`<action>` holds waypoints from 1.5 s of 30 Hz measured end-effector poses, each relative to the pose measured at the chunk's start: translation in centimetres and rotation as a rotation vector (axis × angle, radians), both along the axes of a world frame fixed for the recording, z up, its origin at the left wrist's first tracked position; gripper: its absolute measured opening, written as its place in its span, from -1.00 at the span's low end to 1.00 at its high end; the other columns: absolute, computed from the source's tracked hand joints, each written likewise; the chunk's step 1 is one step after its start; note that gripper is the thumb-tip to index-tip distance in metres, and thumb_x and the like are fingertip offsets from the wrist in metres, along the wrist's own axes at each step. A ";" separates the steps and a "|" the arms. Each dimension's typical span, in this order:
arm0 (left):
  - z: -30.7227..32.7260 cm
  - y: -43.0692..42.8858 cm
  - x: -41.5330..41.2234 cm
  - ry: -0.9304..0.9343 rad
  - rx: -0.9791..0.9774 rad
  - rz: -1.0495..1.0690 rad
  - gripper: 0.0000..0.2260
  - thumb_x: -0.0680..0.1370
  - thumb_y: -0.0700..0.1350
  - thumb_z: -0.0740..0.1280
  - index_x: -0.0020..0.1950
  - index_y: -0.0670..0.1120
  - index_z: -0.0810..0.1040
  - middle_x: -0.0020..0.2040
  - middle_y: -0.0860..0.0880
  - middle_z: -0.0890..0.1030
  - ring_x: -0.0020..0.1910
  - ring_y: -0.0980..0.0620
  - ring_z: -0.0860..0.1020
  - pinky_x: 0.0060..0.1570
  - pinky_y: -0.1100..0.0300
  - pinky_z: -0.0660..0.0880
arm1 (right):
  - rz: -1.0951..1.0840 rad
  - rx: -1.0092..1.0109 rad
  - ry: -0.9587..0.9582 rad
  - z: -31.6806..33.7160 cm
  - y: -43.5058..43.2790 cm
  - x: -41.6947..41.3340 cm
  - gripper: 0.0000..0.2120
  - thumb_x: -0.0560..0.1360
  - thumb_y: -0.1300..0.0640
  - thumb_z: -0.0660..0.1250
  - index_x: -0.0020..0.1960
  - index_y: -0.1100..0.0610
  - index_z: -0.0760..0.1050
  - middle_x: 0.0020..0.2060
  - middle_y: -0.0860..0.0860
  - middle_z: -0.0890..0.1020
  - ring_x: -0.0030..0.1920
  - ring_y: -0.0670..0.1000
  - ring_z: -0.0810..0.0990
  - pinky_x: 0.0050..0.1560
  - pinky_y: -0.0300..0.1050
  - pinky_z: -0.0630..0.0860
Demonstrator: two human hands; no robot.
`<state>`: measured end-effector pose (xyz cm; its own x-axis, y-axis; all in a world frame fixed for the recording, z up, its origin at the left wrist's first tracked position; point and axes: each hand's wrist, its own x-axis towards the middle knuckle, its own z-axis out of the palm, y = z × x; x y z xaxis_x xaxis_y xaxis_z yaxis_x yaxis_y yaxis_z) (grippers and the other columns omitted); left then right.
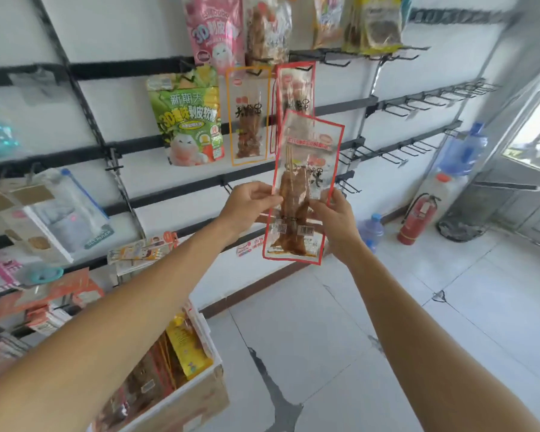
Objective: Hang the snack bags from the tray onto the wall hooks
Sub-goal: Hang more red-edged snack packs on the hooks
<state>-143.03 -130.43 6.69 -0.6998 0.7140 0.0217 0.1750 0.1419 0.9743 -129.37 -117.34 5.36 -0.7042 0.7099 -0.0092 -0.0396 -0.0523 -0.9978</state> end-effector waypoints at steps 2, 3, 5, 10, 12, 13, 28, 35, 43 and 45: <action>0.7 1.8 1.3 0.014 0.014 0.026 -0.92 0.50 -0.12 0.47 -0.06 -0.09 0.62 -0.13 -0.06 0.68 -0.10 -0.04 0.65 0.05 -0.08 0.62 | -0.017 -0.027 0.017 0.8 1.5 1.2 -0.88 0.59 0.31 0.29 0.08 0.18 0.40 -0.14 0.06 0.68 -0.19 0.01 0.73 -0.21 -0.07 0.65; 1.0 2.7 1.8 0.030 0.014 0.046 -0.91 0.50 -0.12 0.47 -0.06 -0.11 0.62 -0.16 -0.05 0.67 -0.11 -0.03 0.64 0.02 -0.05 0.63 | -0.032 -0.051 0.014 1.1 2.3 1.7 -0.86 0.58 0.30 0.32 0.07 0.18 0.38 -0.10 0.10 0.67 -0.18 0.03 0.72 -0.19 -0.06 0.66; 1.4 4.2 2.7 0.060 0.018 0.094 -0.90 0.50 -0.12 0.47 -0.09 -0.14 0.62 -0.22 -0.03 0.63 -0.12 -0.06 0.63 -0.03 -0.03 0.64 | -0.104 -0.051 -0.026 1.1 3.8 2.5 -0.77 0.55 0.25 0.39 0.10 0.15 0.36 0.00 0.15 0.64 -0.10 0.07 0.68 -0.07 -0.02 0.66; 1.7 7.3 3.6 0.058 0.001 0.189 -0.87 0.47 -0.15 0.48 -0.18 -0.18 0.60 -0.25 -0.14 0.63 -0.13 -0.19 0.66 -0.07 -0.15 0.64 | -0.249 0.515 -0.192 0.4 5.8 3.0 -0.66 0.40 -0.11 0.50 0.05 -0.05 0.44 0.00 -0.07 0.55 0.08 0.07 0.57 0.13 0.07 0.55; 1.9 8.5 4.2 0.020 0.012 0.193 -0.89 0.46 -0.19 0.48 -0.17 -0.21 0.60 -0.22 -0.18 0.65 -0.17 -0.18 0.68 -0.12 -0.13 0.66 | -0.150 0.568 -0.201 0.5 5.2 2.6 -0.59 0.38 -0.20 0.49 0.11 -0.05 0.47 0.05 -0.04 0.55 0.08 0.02 0.57 0.08 -0.01 0.55; 1.9 9.2 4.5 0.013 0.011 0.201 -0.90 0.46 -0.19 0.48 -0.18 -0.19 0.60 -0.22 -0.16 0.65 -0.19 -0.14 0.68 -0.12 -0.07 0.66 | -0.113 0.588 -0.219 0.3 5.1 2.1 -0.51 0.38 -0.23 0.48 0.18 -0.04 0.45 0.08 -0.03 0.54 0.06 0.00 0.57 0.04 -0.05 0.56; 0.8 13.6 0.4 -0.059 0.000 0.012 -0.77 0.58 0.00 0.28 -0.01 -0.13 0.63 -0.02 0.00 0.72 0.03 0.06 0.66 0.08 0.05 0.48 | -0.226 0.240 -0.113 -1.9 9.9 -1.7 -0.70 0.44 0.36 0.18 0.02 0.02 0.46 -0.13 0.02 0.72 -0.17 0.09 0.69 -0.15 0.13 0.66; 0.2 13.6 -5.9 -0.086 -0.218 -0.066 -0.54 0.56 0.10 0.37 0.41 0.00 0.41 0.30 0.00 0.51 0.25 -0.04 0.51 0.30 -0.03 0.44 | -0.012 -0.048 0.050 -0.3 12.8 -3.6 -0.64 0.53 0.50 0.20 0.22 0.19 0.47 -0.15 0.06 0.69 -0.16 -0.03 0.71 -0.28 -0.11 0.63; 4.2 17.0 -9.3 -0.238 0.089 -0.131 -0.90 0.46 -0.11 0.50 -0.12 -0.02 0.60 0.00 -0.04 0.67 0.11 -0.07 0.59 0.26 -0.19 0.47 | 0.156 -0.017 -0.039 -1.5 14.8 -6.2 -0.72 0.55 0.49 0.24 0.05 0.15 0.55 -0.24 -0.03 0.68 -0.20 -0.05 0.68 -0.25 -0.11 0.63; 4.5 17.3 -10.3 -0.177 0.098 -0.119 -0.87 0.48 -0.17 0.48 -0.20 -0.03 0.56 0.02 -0.05 0.67 0.10 -0.07 0.58 0.23 -0.14 0.49 | 0.137 -0.004 -0.076 -2.1 15.3 -7.2 -0.74 0.55 0.48 0.24 0.02 0.17 0.56 -0.27 -0.05 0.69 -0.21 -0.05 0.67 -0.23 -0.11 0.64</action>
